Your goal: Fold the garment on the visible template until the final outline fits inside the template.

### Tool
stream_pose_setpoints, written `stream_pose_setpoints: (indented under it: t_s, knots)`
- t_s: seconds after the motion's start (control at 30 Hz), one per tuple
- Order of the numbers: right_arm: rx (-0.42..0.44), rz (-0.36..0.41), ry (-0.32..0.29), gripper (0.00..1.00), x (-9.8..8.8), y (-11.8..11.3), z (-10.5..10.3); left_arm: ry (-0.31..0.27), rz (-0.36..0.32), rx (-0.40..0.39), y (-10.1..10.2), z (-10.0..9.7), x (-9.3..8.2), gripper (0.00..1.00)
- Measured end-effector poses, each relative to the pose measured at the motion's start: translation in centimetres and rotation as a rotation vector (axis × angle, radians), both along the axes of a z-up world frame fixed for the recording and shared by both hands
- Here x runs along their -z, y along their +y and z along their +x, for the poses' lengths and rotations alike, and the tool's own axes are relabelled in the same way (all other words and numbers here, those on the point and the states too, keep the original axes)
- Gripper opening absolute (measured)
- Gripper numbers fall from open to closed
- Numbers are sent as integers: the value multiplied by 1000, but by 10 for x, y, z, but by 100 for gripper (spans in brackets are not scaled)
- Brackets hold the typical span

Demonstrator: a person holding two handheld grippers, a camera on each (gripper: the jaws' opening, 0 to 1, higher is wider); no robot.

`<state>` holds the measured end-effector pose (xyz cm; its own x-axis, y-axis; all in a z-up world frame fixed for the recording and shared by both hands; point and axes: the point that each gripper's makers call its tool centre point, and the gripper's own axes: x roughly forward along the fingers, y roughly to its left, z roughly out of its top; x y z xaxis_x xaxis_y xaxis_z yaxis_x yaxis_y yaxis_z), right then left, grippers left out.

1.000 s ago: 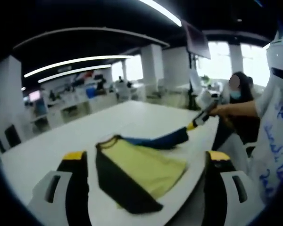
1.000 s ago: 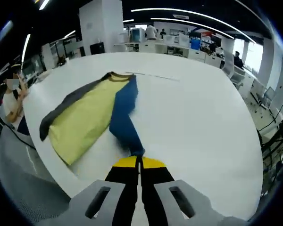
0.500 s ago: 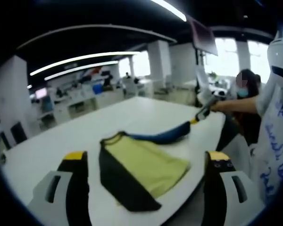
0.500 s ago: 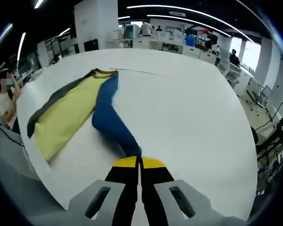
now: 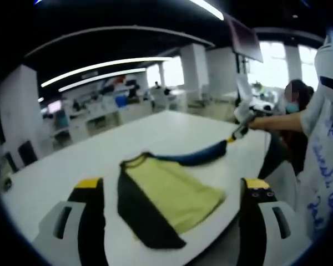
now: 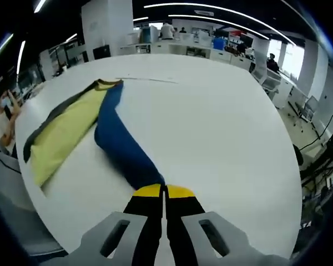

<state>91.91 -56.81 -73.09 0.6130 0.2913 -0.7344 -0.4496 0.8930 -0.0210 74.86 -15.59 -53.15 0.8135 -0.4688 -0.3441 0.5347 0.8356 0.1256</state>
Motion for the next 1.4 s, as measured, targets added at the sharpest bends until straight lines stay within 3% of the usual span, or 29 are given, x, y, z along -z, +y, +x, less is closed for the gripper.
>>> stream_pose_setpoints:
  t_s: [0.6, 1.0, 1.4]
  knots:
    - [29, -59, 10, 1, 16, -39, 30, 4, 26, -56, -3, 2, -6, 98]
    - [72, -98, 14, 1, 21, -83, 57, 23, 37, -75, -7, 2, -2, 97]
    - [75, -132, 28, 1, 27, -95, 72, 37, 52, -107, -10, 1, 0, 97]
